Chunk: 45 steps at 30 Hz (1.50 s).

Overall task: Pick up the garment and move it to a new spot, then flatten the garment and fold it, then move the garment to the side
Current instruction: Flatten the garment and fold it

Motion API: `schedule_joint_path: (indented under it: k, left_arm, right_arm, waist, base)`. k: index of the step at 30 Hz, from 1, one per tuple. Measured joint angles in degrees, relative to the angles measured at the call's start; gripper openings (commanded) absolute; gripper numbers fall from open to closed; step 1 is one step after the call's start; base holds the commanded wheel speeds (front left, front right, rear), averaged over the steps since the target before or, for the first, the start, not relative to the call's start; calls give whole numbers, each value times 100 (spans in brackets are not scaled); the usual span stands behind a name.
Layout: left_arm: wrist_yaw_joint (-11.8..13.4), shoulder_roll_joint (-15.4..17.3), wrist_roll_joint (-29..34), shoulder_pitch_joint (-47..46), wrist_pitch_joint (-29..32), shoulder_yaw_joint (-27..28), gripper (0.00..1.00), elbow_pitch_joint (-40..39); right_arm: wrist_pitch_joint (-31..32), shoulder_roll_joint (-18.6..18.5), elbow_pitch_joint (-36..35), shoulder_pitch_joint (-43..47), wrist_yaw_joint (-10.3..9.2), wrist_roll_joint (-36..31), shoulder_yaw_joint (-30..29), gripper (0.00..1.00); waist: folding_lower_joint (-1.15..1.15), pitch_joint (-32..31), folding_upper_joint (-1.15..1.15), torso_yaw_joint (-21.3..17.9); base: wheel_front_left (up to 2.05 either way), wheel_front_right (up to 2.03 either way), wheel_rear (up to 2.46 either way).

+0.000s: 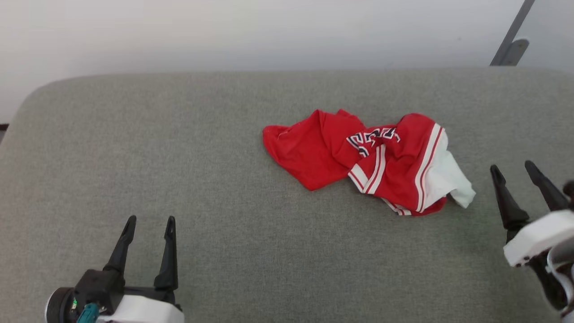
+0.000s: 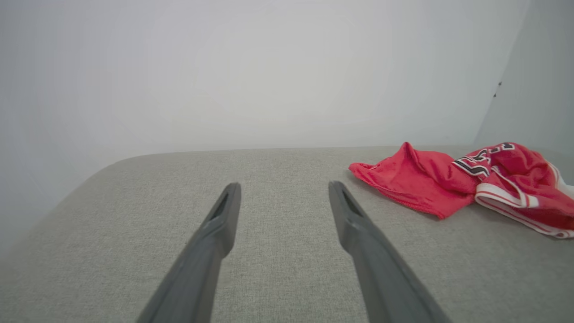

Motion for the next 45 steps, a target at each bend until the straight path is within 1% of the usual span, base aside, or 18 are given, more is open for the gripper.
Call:
schedule_joint_path:
  k: [4,8,11,13,17,18,19,20,21,22,24,28,32,39,44,45]
  left_arm:
    - [-8,-93,20,-131,0,-68,100,30]
    - [-34,-166,25,-315,0,-170,100,66]
    - [-35,-201,34,-466,0,-260,100,104]
    - [-31,-213,15,-571,0,-303,100,118]
    - [25,-227,-51,-804,0,-438,100,129]
    - [49,-229,-90,-854,0,-499,100,143]
    - [87,-234,-148,-925,0,-595,100,162]
    - [107,-235,-191,-952,0,-637,100,174]
    - [134,-237,-231,-983,0,-661,100,187]
    - [154,-236,-248,-1004,0,-676,100,188]
    - [188,-235,-288,-1012,0,-700,100,202]
    - [209,-237,-301,-1011,0,-714,100,253]
    - [209,-237,-301,-1007,0,-700,100,289]
    - [142,-237,-235,-1010,0,-628,100,342]
    - [70,-238,-166,-1012,0,-528,100,376]
    - [70,-238,-166,-1012,0,-528,100,376]
  right_arm:
    - [976,-535,335,-435,1,-110,516,100]
    - [2001,-924,514,-912,2,181,1022,100]
    - [2475,-1202,563,-1273,1,500,1270,100]
    - [2741,-1386,631,-1513,1,573,1454,100]
    - [3346,-1569,844,-1855,1,947,1824,100]
    - [3450,-1618,859,-1904,1,1025,1920,100]
    - [3583,-1723,869,-2037,2,1236,2053,100]
    - [3602,-1772,867,-2081,1,1302,2132,100]
    - [3643,-1827,871,-2102,0,1368,2196,93]
    - [3698,-1882,868,-2134,1,1443,2268,46]
    - [3684,-1948,871,-2190,1,1593,2331,0]
    - [3430,-1946,971,-2263,5,1708,2349,0]
    - [3021,-1915,1237,-2263,16,1782,2097,0]
    - [2412,-2263,1934,-2052,5,1761,1484,0]
    - [2025,-2409,2518,-1938,7,1678,1021,0]
    - [2025,-2409,2518,-1938,7,1678,1021,0]
  waist:
    - [0,231,0,68]
    - [0,520,0,173]
    - [0,759,0,268]
    - [0,929,0,330]
    - [0,1249,0,441]
    - [0,1314,0,475]
    - [0,1419,0,548]
    - [0,1459,0,586]
    - [0,1496,0,619]
    - [0,1525,0,646]
    - [0,1564,0,676]
    - [0,1552,0,633]
    - [0,1470,0,543]
    - [0,1364,0,350]
    - [0,1369,0,225]
    - [0,1369,0,225]
  base:
    - [0,0,0]
    - [0,0,0]
    - [0,0,0]
    - [0,0,0]
    - [0,0,0]
    - [0,0,0]
    - [0,0,0]
    - [0,0,0]
    - [0,0,0]
    - [0,0,0]
    - [0,0,0]
    - [0,0,0]
    - [0,0,0]
    - [0,0,0]
    - [0,0,0]
    - [0,0,0]
